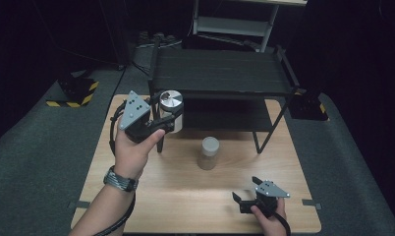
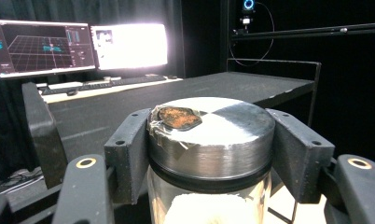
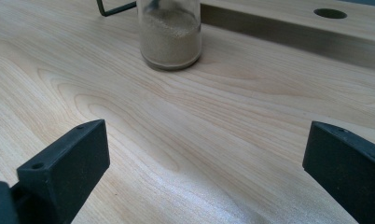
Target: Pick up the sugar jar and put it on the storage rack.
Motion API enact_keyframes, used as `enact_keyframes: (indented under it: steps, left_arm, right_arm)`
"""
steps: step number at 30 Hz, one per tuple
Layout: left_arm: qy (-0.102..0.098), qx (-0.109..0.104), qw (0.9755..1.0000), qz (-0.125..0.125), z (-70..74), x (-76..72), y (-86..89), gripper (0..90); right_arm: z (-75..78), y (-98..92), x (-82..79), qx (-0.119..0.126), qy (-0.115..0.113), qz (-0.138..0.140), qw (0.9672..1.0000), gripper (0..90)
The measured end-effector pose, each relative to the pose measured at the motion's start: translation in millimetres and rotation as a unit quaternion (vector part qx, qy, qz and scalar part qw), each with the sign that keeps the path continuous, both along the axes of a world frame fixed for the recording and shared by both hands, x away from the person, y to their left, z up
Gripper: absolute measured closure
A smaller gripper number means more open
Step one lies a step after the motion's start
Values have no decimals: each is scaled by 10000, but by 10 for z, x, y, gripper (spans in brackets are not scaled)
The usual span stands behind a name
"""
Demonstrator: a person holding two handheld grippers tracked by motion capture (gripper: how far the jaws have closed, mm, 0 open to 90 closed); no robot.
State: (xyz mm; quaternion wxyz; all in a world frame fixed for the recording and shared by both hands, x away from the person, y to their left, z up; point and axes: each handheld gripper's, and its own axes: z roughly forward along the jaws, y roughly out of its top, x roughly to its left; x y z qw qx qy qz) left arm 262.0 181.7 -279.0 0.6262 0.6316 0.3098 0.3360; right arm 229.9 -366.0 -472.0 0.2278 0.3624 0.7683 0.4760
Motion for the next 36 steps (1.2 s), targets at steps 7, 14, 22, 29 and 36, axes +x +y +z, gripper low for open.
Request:
enact_keyframes:
  steps: [7, 14, 22, 29, 36]
  left_arm:
    - [-79, 7, 10000, -3, 122, 17, -57, 351]
    - [-147, 10, 9999, 30, 265, 70, -105, 351]
    - [-182, -66, 9997, 117, 405, 142, -146, 352]
    - [-239, -77, 9995, 194, 537, 209, -209, 352]
    - [-268, -172, 9991, 269, 605, 323, -250, 352]
  right_arm:
    - [0, -4, 3, -2, -3, 10, 10000, 6]
    - [1, -10, 9, -7, 0, 30, 10000, 6]
    - [-1, -28, 16, 13, 3, 58, 10000, 6]
    - [-2, -26, 16, -5, -15, 80, 10000, 6]
    - [-2, -31, 22, -4, -13, 104, 9999, 6]
